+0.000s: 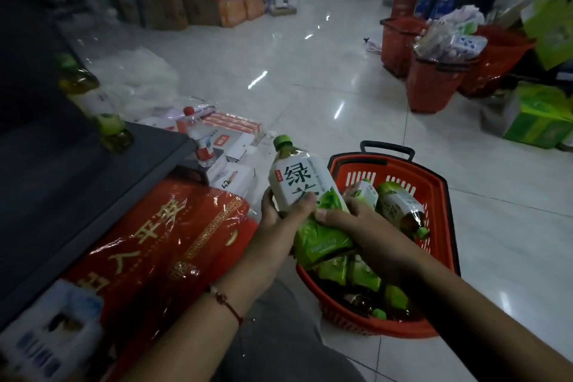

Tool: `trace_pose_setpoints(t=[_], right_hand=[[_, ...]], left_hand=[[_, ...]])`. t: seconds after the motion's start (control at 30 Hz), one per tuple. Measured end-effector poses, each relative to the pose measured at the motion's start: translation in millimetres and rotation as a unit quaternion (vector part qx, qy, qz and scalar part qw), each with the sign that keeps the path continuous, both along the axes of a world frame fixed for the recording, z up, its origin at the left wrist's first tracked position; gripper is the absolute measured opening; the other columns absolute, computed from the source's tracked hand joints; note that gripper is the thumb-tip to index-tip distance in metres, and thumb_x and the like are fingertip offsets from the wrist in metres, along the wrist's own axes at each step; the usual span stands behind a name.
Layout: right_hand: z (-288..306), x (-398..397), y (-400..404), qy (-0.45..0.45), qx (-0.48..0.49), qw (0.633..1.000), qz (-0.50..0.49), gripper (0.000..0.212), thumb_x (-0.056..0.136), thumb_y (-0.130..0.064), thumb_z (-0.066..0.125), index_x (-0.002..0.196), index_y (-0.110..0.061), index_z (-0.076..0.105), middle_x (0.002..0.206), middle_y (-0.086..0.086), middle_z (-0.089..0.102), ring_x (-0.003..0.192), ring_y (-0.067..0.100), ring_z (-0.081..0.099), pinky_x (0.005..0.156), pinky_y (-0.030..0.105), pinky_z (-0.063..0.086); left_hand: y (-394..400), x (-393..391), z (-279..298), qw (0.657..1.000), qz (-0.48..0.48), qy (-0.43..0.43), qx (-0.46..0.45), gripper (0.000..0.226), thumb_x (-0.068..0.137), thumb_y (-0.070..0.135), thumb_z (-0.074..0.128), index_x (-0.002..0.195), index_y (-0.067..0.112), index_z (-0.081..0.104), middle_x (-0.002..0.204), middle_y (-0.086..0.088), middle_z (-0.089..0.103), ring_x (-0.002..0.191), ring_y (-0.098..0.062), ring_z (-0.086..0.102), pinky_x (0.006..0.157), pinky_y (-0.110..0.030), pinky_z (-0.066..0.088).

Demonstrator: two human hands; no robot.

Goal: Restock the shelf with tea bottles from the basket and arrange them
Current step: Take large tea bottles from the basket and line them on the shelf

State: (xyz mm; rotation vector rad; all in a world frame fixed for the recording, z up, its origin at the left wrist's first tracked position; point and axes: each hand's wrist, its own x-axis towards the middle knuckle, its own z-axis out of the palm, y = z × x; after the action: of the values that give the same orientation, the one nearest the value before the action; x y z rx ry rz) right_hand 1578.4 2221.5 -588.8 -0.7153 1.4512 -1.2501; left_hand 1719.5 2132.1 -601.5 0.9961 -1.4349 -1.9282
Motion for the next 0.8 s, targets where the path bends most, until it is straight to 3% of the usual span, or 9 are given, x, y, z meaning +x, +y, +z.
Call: trace_pose_setpoints(t=[0.13,0.2,0.37,0.57,0.8], right_hand=[[45.7,25.7,-13.2,0.017,-0.069,0.996,0.058,0.068,0.069,-0.042,0.081,0.129,-0.028,0.052,0.112,0.004,0.072,0.095,0.022,0.073,0.087,0.039,0.058],[71.3,39.1,-21.9,0.023,-0.104,0.991,0.085,0.059,0.071,-0.036,0.078,0.125,-0.032,0.055,0.109,0.002,0.073,0.095,0.022,0.074,0.085,0.037,0.058],[142.8,83.6,-49.8,0.042,-0.204,0.962,0.177,0.051,0.083,-0.022,0.071,0.132,-0.029,0.058,0.118,0.006,0.071,0.104,0.029,0.071,0.091,0.045,0.055],[234.8,151.0,-73.4,0.041,-0.318,0.907,0.273,0.04,0.089,-0.026,0.061,0.129,-0.025,0.059,0.12,0.002,0.071,0.109,0.026,0.069,0.094,0.047,0.055],[324.5,242.8,-130.5,0.104,-0.415,0.837,0.341,0.038,0.098,-0.018,0.057,0.135,-0.021,0.055,0.124,-0.003,0.069,0.113,0.014,0.066,0.095,0.031,0.054]], left_hand=[[-1.6,33.3,48.5,0.994,0.062,0.012,-0.089,0.081,0.068,0.049,0.072,0.141,0.038,0.039,0.109,0.013,0.071,0.094,-0.005,0.072,0.073,-0.025,0.06],[-5.4,52.3,76.1,0.986,0.094,0.01,-0.135,0.074,0.071,0.046,0.073,0.138,0.037,0.041,0.107,0.015,0.071,0.094,0.0,0.07,0.071,-0.019,0.057],[-13.1,112.4,157.8,0.957,0.161,-0.014,-0.24,0.09,0.07,0.048,0.085,0.142,0.038,0.032,0.115,0.014,0.069,0.1,-0.003,0.069,0.093,-0.035,0.056],[-10.0,201.0,263.0,0.922,0.155,-0.04,-0.353,0.097,0.064,0.039,0.092,0.143,0.039,0.035,0.122,0.014,0.069,0.108,-0.007,0.068,0.092,-0.034,0.056],[-23.2,295.5,357.1,0.834,0.265,-0.11,-0.47,0.078,0.074,0.028,0.084,0.142,0.034,0.045,0.118,0.019,0.07,0.103,0.003,0.067,0.088,-0.026,0.058]])
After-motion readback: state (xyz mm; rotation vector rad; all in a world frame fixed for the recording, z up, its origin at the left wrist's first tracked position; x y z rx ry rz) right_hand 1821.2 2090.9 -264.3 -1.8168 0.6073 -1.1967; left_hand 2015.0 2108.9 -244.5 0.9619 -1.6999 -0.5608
